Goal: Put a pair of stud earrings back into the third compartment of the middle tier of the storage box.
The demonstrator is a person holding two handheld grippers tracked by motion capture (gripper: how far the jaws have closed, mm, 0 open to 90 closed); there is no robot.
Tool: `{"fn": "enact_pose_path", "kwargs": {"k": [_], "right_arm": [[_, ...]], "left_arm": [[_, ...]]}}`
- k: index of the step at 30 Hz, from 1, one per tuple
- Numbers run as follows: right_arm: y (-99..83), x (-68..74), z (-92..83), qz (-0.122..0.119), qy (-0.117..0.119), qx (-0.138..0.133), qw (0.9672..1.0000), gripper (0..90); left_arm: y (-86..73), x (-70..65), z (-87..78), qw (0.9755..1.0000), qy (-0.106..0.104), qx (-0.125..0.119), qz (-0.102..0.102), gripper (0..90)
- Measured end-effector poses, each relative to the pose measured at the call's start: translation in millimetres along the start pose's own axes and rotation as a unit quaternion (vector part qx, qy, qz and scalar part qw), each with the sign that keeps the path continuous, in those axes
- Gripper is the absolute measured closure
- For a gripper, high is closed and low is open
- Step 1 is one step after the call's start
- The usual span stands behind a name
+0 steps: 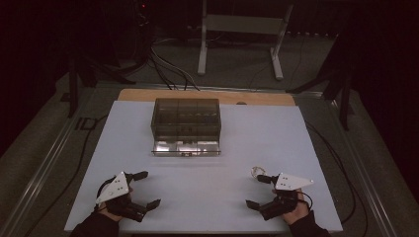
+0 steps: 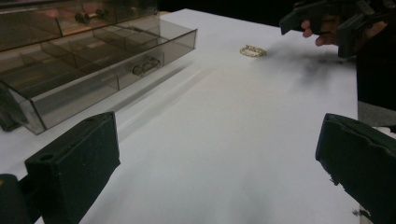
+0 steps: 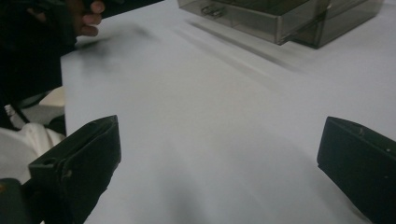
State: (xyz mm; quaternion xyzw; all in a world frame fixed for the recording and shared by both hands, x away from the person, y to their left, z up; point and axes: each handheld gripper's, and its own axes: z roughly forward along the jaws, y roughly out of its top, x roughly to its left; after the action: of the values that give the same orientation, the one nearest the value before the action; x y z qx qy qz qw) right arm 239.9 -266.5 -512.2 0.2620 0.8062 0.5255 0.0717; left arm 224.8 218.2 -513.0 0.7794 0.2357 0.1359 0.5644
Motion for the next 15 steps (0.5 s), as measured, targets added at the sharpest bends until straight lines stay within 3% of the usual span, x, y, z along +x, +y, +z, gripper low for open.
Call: {"fn": "enact_pose_path", "kwargs": {"k": [9,15], "right_arm": [[12.7,11.3,-0.5,-0.015,0.023,-0.013,0.9995,0.0],[20.7,12.8,-4.0,-0.019,0.021,-0.030,0.9992,0.0]], "left_arm": [[-0.9,-0.2,-1.8,1.0000,0.000,-0.003,0.000,0.7],[-0.4,-0.1,-1.7,1.0000,0.000,-0.003,0.001,0.7]]}}
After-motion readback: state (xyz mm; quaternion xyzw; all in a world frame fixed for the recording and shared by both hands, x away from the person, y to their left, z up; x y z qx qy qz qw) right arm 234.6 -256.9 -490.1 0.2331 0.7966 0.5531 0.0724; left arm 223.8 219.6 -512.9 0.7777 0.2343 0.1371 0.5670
